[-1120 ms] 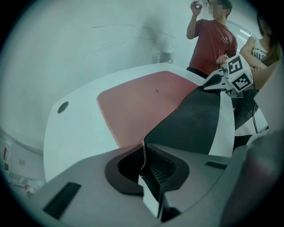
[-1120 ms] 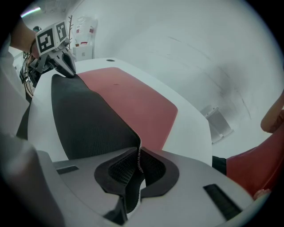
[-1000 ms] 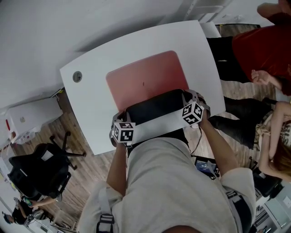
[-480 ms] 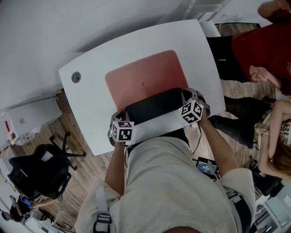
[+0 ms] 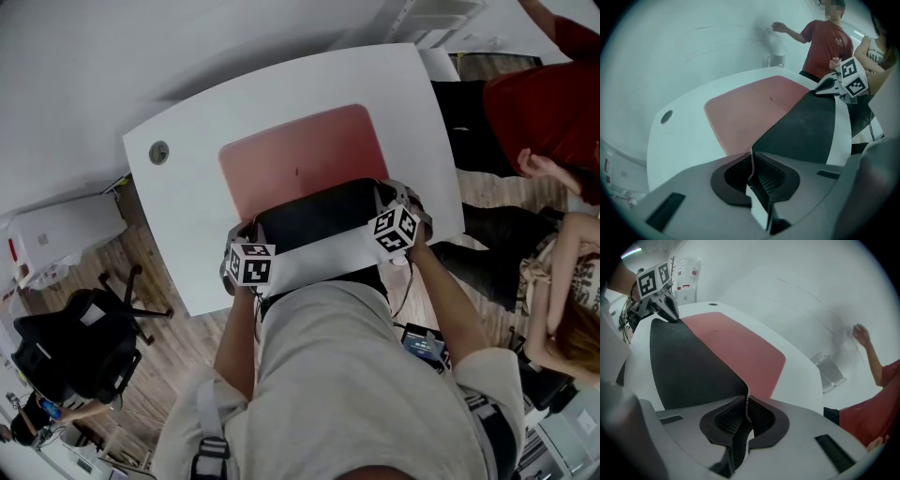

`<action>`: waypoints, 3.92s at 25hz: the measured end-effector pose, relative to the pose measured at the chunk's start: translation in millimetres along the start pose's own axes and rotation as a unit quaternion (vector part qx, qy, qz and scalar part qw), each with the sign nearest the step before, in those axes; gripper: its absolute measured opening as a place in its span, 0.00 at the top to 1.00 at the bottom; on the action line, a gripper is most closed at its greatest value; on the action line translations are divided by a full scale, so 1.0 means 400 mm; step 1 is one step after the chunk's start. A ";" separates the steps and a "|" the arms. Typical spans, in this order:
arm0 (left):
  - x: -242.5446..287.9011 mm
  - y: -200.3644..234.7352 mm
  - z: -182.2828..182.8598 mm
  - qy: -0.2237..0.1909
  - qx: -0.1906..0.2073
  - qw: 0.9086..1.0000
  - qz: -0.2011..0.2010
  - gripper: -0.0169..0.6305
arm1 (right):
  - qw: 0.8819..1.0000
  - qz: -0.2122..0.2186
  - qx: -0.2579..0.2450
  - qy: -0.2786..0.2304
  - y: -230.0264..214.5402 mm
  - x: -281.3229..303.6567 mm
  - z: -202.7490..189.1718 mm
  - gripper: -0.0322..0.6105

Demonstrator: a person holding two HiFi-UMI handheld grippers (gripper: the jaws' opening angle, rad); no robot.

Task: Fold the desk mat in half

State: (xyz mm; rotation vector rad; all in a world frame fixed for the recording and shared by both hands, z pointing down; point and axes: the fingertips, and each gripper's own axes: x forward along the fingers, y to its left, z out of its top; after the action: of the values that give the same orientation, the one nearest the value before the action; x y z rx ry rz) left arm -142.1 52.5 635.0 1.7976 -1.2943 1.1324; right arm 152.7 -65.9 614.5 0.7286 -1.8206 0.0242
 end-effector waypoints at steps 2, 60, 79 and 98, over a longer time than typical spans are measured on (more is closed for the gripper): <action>0.001 0.005 0.003 -0.001 -0.003 1.000 0.001 0.92 | 1.000 0.000 -0.001 -0.001 -0.003 0.003 0.004 0.87; 0.037 0.087 0.095 -0.002 -0.002 1.000 0.031 0.92 | 1.000 0.005 0.020 -0.015 -0.077 0.057 0.083 0.87; 0.048 0.117 0.122 -0.002 -0.003 0.999 0.037 0.92 | 0.999 0.002 0.026 -0.021 -0.100 0.074 0.111 0.87; 0.054 0.136 0.150 -0.003 -0.004 0.999 0.048 0.92 | 0.999 0.002 0.028 -0.027 -0.122 0.087 0.132 0.87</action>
State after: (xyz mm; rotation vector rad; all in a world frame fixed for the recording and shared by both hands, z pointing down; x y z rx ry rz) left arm -174.4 -24.6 630.2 1.7501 -1.4011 1.1719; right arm 124.9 -140.4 608.6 0.7714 -1.8786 0.0598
